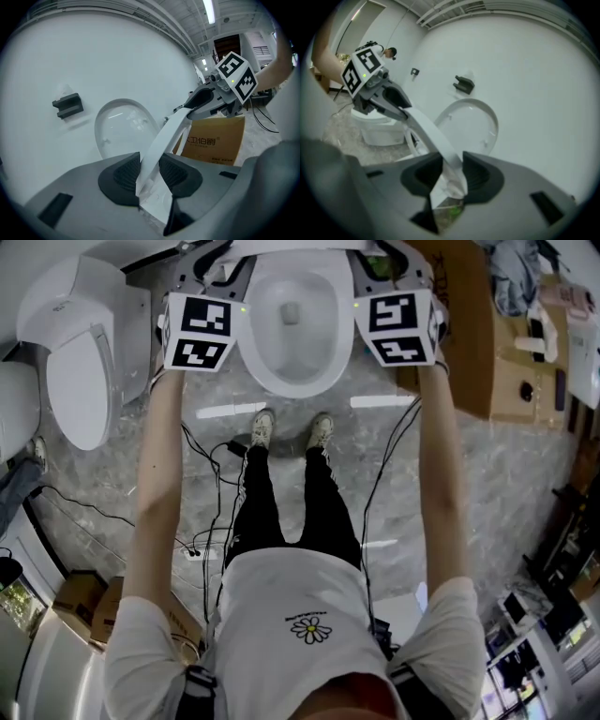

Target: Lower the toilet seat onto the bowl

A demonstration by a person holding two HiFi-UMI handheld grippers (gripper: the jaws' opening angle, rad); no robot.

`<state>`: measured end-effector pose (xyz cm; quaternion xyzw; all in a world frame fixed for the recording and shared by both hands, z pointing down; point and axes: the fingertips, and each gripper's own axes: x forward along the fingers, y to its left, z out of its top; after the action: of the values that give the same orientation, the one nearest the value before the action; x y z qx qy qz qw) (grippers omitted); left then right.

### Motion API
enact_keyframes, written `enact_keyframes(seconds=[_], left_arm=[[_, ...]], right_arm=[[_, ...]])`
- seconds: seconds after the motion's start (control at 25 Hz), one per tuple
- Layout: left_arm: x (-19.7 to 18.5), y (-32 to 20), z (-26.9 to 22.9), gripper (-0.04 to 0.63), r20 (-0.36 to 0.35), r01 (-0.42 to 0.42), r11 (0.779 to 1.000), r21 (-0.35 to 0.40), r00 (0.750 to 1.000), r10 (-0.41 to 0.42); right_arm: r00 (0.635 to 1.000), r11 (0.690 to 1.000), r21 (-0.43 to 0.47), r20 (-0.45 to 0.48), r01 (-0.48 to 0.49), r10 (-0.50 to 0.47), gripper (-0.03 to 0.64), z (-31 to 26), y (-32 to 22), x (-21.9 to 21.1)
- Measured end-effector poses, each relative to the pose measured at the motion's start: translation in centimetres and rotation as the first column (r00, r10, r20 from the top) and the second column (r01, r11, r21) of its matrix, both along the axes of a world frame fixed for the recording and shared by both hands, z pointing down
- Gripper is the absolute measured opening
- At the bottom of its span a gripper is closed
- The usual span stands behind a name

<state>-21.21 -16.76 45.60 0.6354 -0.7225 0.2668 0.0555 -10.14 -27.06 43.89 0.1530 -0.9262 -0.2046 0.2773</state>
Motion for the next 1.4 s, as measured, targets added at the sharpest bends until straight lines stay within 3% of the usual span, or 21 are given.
enact_keyframes(seconds=[0.56, 1.0, 1.4], left_arm=[[4.4, 4.1, 3.6, 0.153, 0.051, -0.044, 0.992, -0.121, 0.997, 0.051], [7.4, 6.8, 6.7, 0.166, 0.07, -0.094, 0.97, -0.222, 0.991, 0.112], [10.1, 9.8, 10.5, 0.176, 0.096, -0.147, 0.94, -0.308, 0.978, 0.185]], right_arm=[[0.993, 0.996, 0.064, -0.101, 0.068, -0.061, 0.152, 3.4, 4.3, 4.5], [0.977, 0.988, 0.103, -0.193, 0.116, -0.095, 0.156, 6.5, 7.1, 7.5], [0.926, 0.968, 0.128, -0.343, 0.214, -0.159, 0.161, 10.4, 10.2, 10.2]])
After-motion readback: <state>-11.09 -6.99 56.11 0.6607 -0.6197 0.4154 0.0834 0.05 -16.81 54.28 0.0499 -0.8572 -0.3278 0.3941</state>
